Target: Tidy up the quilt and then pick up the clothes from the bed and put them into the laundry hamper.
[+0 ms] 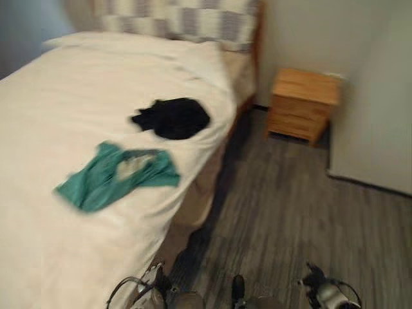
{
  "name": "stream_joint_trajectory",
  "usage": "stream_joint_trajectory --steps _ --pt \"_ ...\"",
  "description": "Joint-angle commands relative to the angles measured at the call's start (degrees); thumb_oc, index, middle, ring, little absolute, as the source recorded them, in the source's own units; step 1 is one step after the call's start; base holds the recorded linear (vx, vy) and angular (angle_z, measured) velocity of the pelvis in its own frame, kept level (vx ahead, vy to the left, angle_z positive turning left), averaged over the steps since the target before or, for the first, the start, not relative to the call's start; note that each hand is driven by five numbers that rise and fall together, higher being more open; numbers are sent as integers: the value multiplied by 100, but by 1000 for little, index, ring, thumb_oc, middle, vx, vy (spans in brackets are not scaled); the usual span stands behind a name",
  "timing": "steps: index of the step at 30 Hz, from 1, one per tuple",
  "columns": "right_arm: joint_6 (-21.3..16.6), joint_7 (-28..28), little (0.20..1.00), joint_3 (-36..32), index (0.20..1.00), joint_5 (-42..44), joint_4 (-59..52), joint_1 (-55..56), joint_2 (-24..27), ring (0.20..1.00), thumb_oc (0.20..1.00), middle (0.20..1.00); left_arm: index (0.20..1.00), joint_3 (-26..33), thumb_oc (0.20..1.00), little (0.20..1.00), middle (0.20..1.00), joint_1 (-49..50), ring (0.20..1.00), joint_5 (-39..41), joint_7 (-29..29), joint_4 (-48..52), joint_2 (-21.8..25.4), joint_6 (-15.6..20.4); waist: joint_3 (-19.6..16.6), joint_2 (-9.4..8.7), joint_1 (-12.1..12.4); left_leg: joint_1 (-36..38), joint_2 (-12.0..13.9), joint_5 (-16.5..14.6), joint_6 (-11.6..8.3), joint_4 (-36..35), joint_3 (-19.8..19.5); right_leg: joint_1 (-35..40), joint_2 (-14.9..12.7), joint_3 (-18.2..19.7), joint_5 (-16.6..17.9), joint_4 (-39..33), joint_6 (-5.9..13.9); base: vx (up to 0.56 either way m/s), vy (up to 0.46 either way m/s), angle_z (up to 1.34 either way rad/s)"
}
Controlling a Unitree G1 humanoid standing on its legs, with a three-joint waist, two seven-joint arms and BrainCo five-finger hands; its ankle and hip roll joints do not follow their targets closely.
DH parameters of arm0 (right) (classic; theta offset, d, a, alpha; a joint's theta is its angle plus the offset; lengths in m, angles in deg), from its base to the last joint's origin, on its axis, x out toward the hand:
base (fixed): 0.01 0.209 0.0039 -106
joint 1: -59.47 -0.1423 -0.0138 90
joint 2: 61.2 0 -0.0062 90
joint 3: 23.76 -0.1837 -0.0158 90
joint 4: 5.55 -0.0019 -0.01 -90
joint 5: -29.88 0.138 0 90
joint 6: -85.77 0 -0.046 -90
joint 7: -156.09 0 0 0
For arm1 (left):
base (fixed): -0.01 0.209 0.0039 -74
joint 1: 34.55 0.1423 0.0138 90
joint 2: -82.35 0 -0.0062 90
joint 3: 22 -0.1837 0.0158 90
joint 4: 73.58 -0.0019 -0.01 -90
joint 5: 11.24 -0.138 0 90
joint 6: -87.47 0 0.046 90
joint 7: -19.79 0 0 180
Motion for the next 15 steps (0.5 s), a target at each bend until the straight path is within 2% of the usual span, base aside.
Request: stream_joint_trajectory --steps 1,3,4,5,6,7,8,9,10,11,12,14,15 --pt "-48 -7 1000 94 1000 28 -61 -135 176 1000 1000 1000 1000 -144 1000 1000 1000 -438 1000 204 -144 -25 -117 227 500 -5 297 213 111 653 326 -2341 124 776 -552 333 -987 -227 1013 489 329 -111" --pt "-61 13 1000 30 1000 -5 -89 -42 191 1000 1000 1000 1000 -203 1000 1000 1000 -430 1000 119 -71 -54 -166 232 422 114 295 354 152 993 240 -3143 57 919 -568 475 -1128 -192 1060 390 252 -200" --pt "-60 13 1000 29 1000 -5 -90 -41 191 1000 1000 1000 1000 -204 1000 1000 1000 -430 1000 119 -71 -54 -166 232 425 113 297 361 152 996 241 -3148 60 923 -569 477 -1128 -192 1060 529 297 -191" --pt "-72 46 1000 -17 1000 -79 -55 46 181 1000 1000 1000 1000 -298 1000 1000 1000 -421 1000 12 24 -94 -146 222 333 65 280 378 23 889 335 -2976 -84 1008 -620 656 -1364 266 1100 559 308 -90" --pt "-45 61 1000 -62 1000 -175 25 131 140 1000 1000 1000 1000 -330 1000 1000 1000 -406 1000 -90 81 -135 -131 200 326 21 252 524 -94 780 459 -2935 -27 930 -631 693 -1446 836 1138 664 382 -70" --pt "-13 68 1000 -103 1000 -223 73 121 139 1000 1000 1000 1000 -318 1000 1000 1000 -428 1000 -100 85 -119 -103 178 355 21 250 594 -136 666 529 -2872 69 684 -647 650 -1403 1528 1280 434 242 -55" --pt "38 91 1000 -118 1000 -301 114 98 153 1000 1000 1000 1000 -301 1000 1000 1000 -433 1000 -109 78 -121 -100 160 464 -1 204 759 -191 525 589 -2783 234 367 -848 477 -951 2234 1510 235 143 -55" --pt "39 91 1000 -119 1000 -301 114 95 154 1000 1000 1000 1000 -300 1000 1000 1000 -436 1000 -109 78 -121 -101 160 453 7 211 742 -180 534 587 -2785 240 345 -837 485 -938 2233 1509 354 233 -68" --pt "59 77 1000 -199 1000 -300 130 82 150 1000 1000 1000 1000 -304 1000 1000 1000 -460 1000 -64 64 -85 7 124 621 126 86 1077 -143 437 681 -2829 342 -372 -946 261 -386 3406 1548 219 161 -49" --pt "59 77 1000 -199 1000 -300 129 81 151 1000 1000 1000 1000 -303 1000 1000 1000 -460 1000 -64 65 -84 7 124 621 111 92 1078 -157 436 682 -2831 351 -397 -959 273 -411 3452 1548 537 307 -47" --pt "25 42 1000 -266 1000 -217 151 119 139 1000 1000 1000 1000 -276 1000 1000 1000 -441 1000 -71 57 -114 92 127 678 240 -44 1446 -170 368 723 -3105 300 -965 -793 14 -619 3716 1411 472 185 15" --pt "-2 30 1000 -334 1000 -80 145 191 132 1000 1000 1000 1000 -253 1000 1000 1000 -450 1000 -144 80 -172 168 131 707 242 -246 1818 -287 239 688 -3373 240 -1230 -451 -66 -800 2867 1346 571 141 34" --pt "-10 31 1000 -370 1000 -30 132 239 134 1000 1000 1000 1000 -245 1000 1000 1000 -445 1000 -198 106 -203 190 124 684 239 -310 1921 -326 193 667 -3458 234 -1213 -365 -115 -763 2357 1342 556 37 41"
